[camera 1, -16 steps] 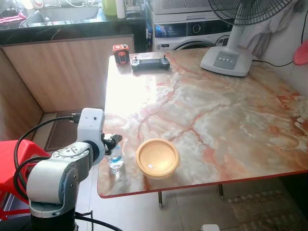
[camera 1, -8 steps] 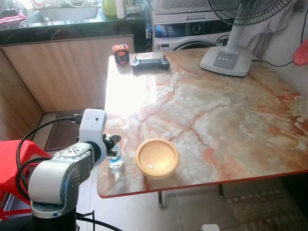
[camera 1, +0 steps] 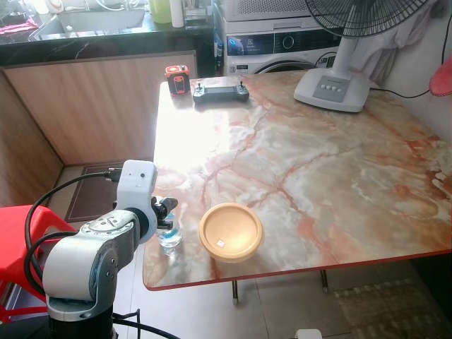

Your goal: Restocking fridge

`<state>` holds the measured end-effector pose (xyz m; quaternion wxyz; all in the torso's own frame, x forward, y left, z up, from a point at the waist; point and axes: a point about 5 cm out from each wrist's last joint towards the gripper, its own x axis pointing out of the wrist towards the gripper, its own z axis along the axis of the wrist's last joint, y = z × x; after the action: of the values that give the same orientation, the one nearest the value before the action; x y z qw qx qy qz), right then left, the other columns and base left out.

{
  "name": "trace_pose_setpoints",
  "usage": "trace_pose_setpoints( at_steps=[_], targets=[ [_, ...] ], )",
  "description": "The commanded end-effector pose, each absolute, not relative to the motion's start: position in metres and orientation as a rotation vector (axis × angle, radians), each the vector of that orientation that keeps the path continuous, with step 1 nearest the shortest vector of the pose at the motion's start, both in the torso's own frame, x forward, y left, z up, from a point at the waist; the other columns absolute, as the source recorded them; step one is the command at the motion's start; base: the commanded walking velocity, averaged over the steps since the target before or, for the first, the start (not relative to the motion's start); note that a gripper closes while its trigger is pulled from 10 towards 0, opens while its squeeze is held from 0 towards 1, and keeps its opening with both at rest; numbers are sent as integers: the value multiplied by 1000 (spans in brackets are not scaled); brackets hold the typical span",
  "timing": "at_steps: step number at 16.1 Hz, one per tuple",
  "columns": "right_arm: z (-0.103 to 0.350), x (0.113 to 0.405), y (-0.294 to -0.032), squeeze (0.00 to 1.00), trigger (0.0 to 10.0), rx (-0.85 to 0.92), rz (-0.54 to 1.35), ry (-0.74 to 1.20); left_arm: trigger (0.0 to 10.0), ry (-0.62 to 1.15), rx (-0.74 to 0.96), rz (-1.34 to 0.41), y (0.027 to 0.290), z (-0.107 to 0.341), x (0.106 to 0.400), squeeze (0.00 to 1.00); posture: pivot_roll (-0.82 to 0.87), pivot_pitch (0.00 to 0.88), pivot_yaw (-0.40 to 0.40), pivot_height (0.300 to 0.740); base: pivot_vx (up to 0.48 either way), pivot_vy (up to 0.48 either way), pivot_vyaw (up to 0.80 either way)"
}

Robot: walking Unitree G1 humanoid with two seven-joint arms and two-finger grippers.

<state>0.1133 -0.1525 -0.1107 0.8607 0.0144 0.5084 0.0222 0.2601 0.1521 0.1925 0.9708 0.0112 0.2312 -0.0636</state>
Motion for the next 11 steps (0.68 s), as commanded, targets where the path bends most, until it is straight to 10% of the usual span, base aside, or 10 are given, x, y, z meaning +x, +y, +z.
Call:
trace_pose_setpoints(
  at_steps=[1,3,4,5,11],
  targets=[
    [-115,99,-149,0,10000,43,53,1123,0,451,37,-82,158,194,261,0,123,0,27,740,0,0,0],
    [-115,99,-149,0,10000,41,54,1123,0,316,118,1,170,211,269,0,126,0,26,740,0,0,0],
    [-115,99,-149,0,10000,40,55,1123,3608,282,149,18,173,216,271,0,129,0,26,740,0,0,0],
    [-115,99,-149,0,10000,40,58,1124,10000,236,151,76,181,222,272,0,129,0,27,740,0,0,0],
    [-115,99,-147,0,10000,42,63,1124,10000,321,284,341,258,166,253,0,137,0,25,740,0,0,0]
  ],
)
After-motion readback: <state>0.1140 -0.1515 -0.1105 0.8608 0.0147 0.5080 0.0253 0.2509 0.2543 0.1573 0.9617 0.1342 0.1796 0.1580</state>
